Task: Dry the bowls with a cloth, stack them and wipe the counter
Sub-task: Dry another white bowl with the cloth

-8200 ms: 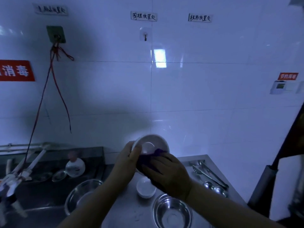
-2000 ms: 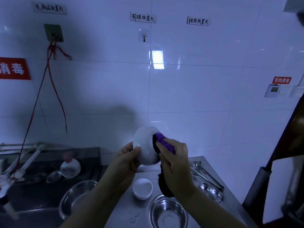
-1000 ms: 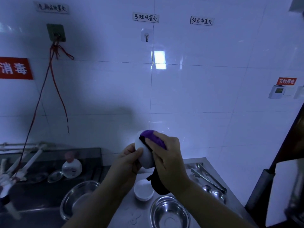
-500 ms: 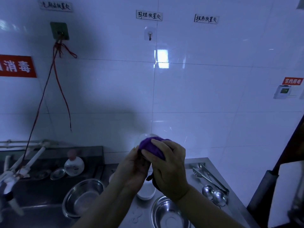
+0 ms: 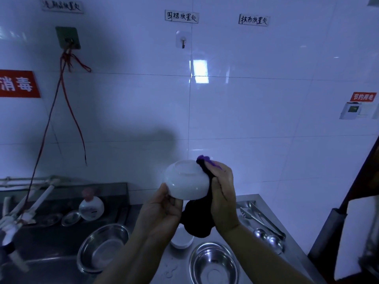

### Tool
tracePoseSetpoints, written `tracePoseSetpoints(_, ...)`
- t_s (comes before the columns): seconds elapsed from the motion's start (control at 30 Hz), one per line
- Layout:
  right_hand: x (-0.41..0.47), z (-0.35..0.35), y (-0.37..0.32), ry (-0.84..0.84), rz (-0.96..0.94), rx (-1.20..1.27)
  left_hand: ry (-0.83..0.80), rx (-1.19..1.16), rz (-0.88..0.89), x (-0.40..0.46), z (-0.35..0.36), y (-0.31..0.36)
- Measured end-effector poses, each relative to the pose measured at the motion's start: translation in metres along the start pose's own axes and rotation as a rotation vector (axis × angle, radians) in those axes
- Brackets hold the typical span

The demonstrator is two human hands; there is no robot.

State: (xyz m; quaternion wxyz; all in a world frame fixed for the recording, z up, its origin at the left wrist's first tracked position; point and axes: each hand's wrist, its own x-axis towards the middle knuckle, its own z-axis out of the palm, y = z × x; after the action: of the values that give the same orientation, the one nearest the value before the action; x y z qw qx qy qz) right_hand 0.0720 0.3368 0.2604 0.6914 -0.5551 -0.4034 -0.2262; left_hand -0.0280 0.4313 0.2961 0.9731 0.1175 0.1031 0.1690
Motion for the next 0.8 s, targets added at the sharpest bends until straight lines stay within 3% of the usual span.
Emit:
tracePoseSetpoints(0.1,0.005,0.004,-0.009,0.029,0.022,-0.004,-0.024,-0.013,-0.006,0.001,0.004,0.002)
tracePoseSetpoints(0.3,-0.023,0.022,-0.009,0.052,-0.376,-0.516,-0.073,-0.021,-0.051,0.005,0.0,0.003)
tracePoseSetpoints(0.37,-0.023,0.022,-0.006,0.045,-0.425,-0.527,-0.094,0.006,-0.077,0.004,-0.003,0.003)
tracePoseSetpoints(0.63,-0.015,0.006,-0.009,0.008,0.213,0.121,-0.045,0.189,0.018,0.01,-0.022,0.005)
tracePoseSetpoints(0.8,0.0,-0.004,-0.011,-0.13,0.345,0.208,-0.13,0.419,0.101,0.009,-0.04,0.015)
